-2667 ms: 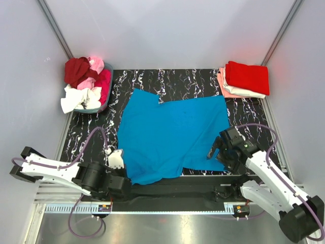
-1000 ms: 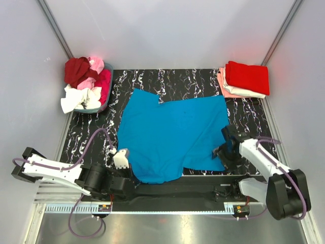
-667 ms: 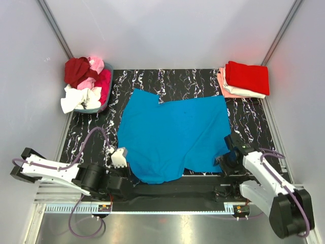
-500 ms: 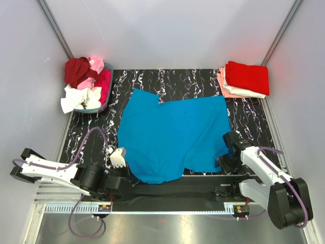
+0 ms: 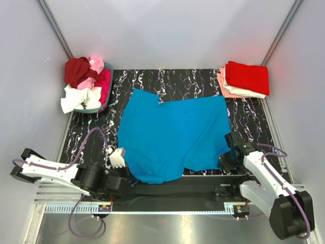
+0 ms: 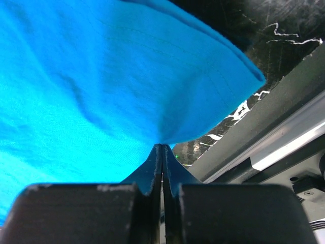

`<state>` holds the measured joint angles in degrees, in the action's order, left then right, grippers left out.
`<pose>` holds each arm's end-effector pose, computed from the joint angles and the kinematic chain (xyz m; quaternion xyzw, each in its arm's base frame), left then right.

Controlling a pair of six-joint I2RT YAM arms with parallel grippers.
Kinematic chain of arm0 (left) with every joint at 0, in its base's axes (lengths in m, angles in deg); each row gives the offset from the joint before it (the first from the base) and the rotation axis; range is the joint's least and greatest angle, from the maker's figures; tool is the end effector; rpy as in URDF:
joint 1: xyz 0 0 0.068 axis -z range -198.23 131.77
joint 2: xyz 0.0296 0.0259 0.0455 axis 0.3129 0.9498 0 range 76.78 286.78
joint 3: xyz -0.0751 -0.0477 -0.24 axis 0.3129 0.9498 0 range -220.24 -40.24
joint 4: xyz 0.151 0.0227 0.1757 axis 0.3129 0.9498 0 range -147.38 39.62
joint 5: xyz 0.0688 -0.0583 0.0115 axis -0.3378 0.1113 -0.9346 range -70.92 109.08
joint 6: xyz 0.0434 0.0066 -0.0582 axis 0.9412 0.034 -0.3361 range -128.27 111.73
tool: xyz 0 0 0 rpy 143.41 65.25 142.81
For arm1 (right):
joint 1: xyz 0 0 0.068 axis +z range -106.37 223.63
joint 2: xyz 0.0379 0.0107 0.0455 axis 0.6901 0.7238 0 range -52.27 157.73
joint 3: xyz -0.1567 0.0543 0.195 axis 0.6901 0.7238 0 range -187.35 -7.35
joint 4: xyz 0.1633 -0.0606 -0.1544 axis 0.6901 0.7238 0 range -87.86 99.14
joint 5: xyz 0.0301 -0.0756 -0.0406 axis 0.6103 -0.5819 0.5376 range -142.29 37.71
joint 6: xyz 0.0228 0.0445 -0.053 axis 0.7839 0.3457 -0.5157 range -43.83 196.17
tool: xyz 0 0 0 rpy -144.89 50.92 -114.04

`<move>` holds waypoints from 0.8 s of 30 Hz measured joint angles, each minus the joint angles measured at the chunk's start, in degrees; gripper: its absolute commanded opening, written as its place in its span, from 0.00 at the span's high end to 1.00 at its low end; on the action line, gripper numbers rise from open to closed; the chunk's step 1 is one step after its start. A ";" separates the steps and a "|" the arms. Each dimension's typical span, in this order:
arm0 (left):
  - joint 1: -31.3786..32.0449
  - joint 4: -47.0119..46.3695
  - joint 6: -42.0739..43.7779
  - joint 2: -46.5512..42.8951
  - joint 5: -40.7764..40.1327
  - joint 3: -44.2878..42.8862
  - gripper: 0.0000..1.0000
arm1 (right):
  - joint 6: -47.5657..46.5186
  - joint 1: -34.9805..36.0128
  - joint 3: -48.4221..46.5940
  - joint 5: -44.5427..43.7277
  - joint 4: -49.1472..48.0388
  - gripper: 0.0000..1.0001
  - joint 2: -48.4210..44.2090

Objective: Fold and stack the t-shirts
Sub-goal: Flatten the tshirt out

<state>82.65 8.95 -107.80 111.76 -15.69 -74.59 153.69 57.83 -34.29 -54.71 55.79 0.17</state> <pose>0.0187 -0.0864 0.1986 -0.0486 0.9358 -0.2395 0.2543 0.1113 0.0255 0.1388 0.5241 0.8461 0.0532 0.0809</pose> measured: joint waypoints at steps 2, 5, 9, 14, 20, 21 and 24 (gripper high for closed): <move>0.00 0.02 0.02 0.07 0.02 -0.02 1.00 | -0.76 0.00 0.00 0.02 0.02 1.00 -0.66; 0.00 0.83 0.04 0.83 0.00 -0.72 1.00 | -1.73 0.00 0.00 0.07 0.11 1.00 -3.17; 0.00 2.05 0.11 1.60 0.00 -3.21 1.00 | -2.49 0.00 -0.02 0.13 0.74 1.00 -8.20; 0.00 3.74 0.33 1.60 -0.07 -6.78 1.00 | -3.34 0.00 -1.20 0.02 4.09 1.00 -14.40; 0.00 8.15 0.22 1.14 -0.98 -11.23 1.00 | -4.15 0.00 -4.39 -1.25 7.54 1.00 -18.95; 0.00 8.63 0.11 0.68 -1.33 -12.02 1.00 | -4.17 0.00 -4.52 -1.40 7.85 1.00 -19.58; 0.00 9.81 -0.39 -1.07 -2.47 -14.19 1.00 | -4.22 0.00 -4.74 -1.70 8.33 1.00 -20.76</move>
<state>82.65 18.76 -108.19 110.69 -18.16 -88.77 149.47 57.83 -39.03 -56.41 64.12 -20.59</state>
